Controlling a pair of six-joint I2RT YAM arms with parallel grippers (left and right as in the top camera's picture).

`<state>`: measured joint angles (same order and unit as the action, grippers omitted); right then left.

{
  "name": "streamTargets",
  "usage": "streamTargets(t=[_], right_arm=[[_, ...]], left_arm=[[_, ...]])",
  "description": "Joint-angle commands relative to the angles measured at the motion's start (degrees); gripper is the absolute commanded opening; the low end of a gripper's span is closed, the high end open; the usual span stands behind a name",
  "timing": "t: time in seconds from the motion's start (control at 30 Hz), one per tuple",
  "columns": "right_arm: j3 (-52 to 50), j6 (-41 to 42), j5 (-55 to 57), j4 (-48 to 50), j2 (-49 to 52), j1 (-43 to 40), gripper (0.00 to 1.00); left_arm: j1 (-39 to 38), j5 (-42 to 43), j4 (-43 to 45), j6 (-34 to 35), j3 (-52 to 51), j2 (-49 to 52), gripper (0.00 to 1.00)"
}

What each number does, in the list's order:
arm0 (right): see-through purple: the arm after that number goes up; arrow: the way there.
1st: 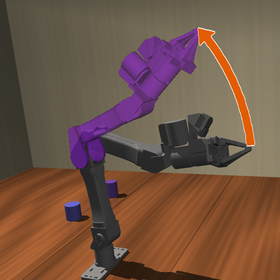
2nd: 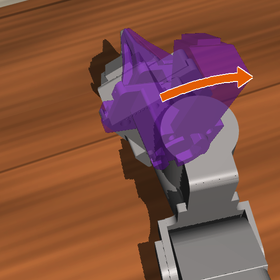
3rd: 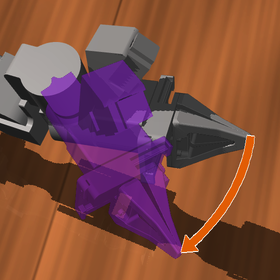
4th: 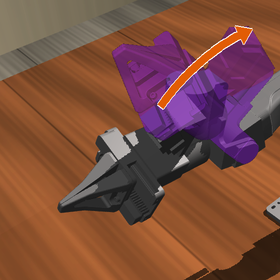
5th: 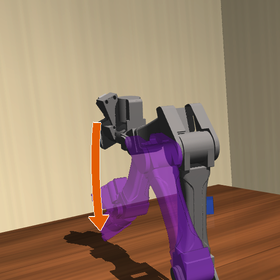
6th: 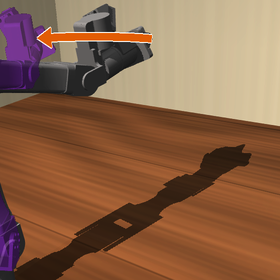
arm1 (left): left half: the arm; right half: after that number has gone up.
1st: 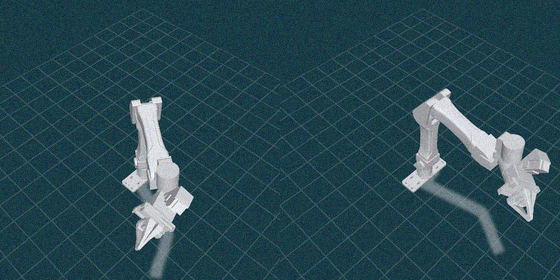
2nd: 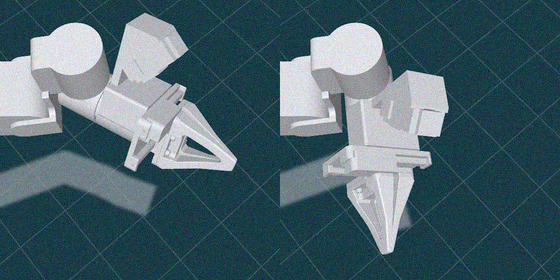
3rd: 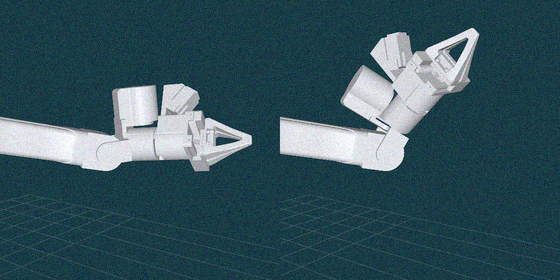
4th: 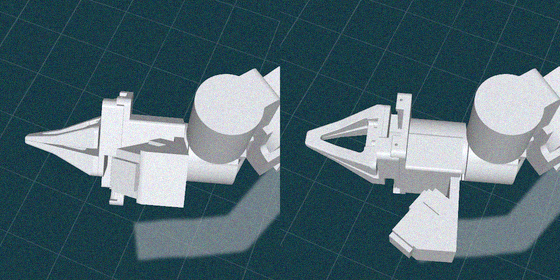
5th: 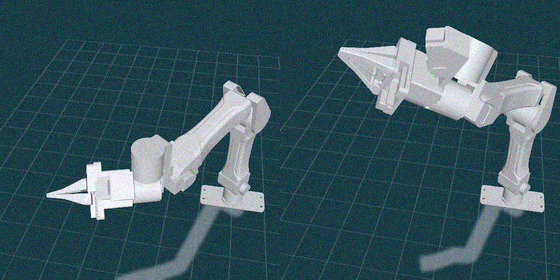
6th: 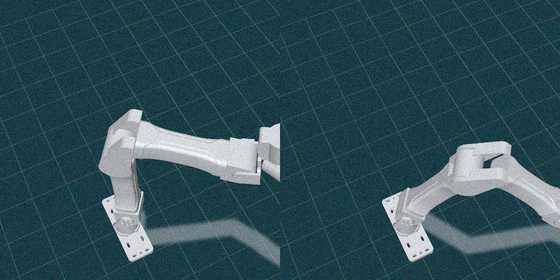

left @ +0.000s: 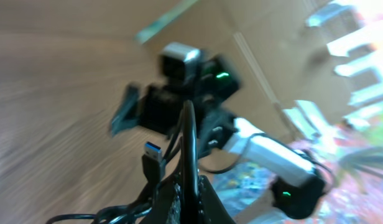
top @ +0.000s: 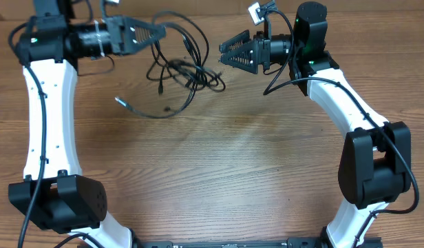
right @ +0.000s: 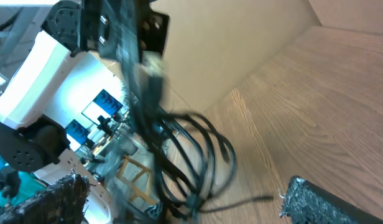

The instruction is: Untangle cables

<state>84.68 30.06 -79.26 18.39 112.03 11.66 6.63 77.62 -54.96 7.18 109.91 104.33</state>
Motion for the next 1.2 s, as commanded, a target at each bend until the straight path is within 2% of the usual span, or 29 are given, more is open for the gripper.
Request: streamTargets(t=[0.0,0.2,0.27,0.3,0.33,0.37,0.4,0.43,0.53,0.73,0.8,0.87,0.9,0.97,1.0,1.07,1.13,1.17], right_arm=[[-0.3,0.0,0.4,1.0,0.0,0.0,1.0],[-0.3,-0.2,0.4,1.1,0.0,2.0,0.96],[-0.3,-0.5,0.4,1.1,0.0,2.8,0.89],[-0.3,-1.1,0.4,1.1,0.0,3.2,0.82],[-0.3,-1.7,0.4,1.0,0.0,3.5,0.7],[-0.3,-1.7,0.4,1.0,0.0,3.8,0.47],[-0.3,-1.7,0.4,1.0,0.0,3.9,0.11],[-0.3,-1.7,0.4,0.9,0.0,4.0,0.04],[-0.3,-1.7,0.4,0.6,0.0,4.1,0.04],[-0.3,-1.7,0.4,0.4,0.0,4.1,0.06],[-0.3,-1.7,0.4,0.4,0.0,4.1,0.42],[-0.3,-1.7,0.4,0.4,0.0,4.1,0.66],[-0.3,-1.7,0.4,0.4,0.0,4.1,0.73],[-0.3,-1.7,0.9,0.4,0.0,4.1,0.74],[-0.3,-1.7,1.4,0.4,0.0,4.1,0.64],[-0.3,-1.7,2.1,0.4,0.0,4.1,0.52],[-0.3,-1.7,2.4,0.4,0.0,4.1,0.49],[-0.3,-1.7,2.3,0.4,0.0,4.1,0.41]], left_arm=[[-3.1,-11.6,-4.1,-9.4,0.8,-1.2,0.04],[-9.4,-17.2,-3.7,-11.9,0.8,-1.2,0.04],[-11.0,-18.9,-2.8,-11.9,0.8,-1.2,0.04],[-11.6,-19.7,-2.1,-11.8,0.8,-1.2,0.04],[-12.1,-19.8,-1.2,-11.8,0.8,-1.2,0.04],[-12.4,-19.8,-0.4,-11.4,0.8,-1.2,0.04],[-12.4,-20.0,0.3,-10.7,0.8,-1.2,0.04],[-12.4,-20.8,0.8,-9.7,0.8,-1.2,0.04],[-12.1,-25.2,1.0,-6.9,0.8,-1.2,0.04],[-11.8,-28.6,-0.3,-6.8,0.8,-1.2,0.04],[-11.9,-28.6,-0.5,-6.8,0.8,-1.2,0.04],[-11.9,-28.5,-0.8,-6.8,0.8,-1.2,0.04],[-11.9,-28.5,-1.1,-6.8,0.8,-1.2,0.04],[-11.9,-28.5,-2.3,-6.8,0.8,-1.2,0.04],[-11.9,-28.5,-3.1,-6.8,0.8,-1.2,0.04],[-11.9,-28.5,-3.6,-6.8,0.8,-1.2,0.04],[-11.9,-28.5,-3.7,-6.8,0.8,-1.2,0.04],[-11.9,-28.5,-3.7,-6.8,0.8,-1.2,0.04]])
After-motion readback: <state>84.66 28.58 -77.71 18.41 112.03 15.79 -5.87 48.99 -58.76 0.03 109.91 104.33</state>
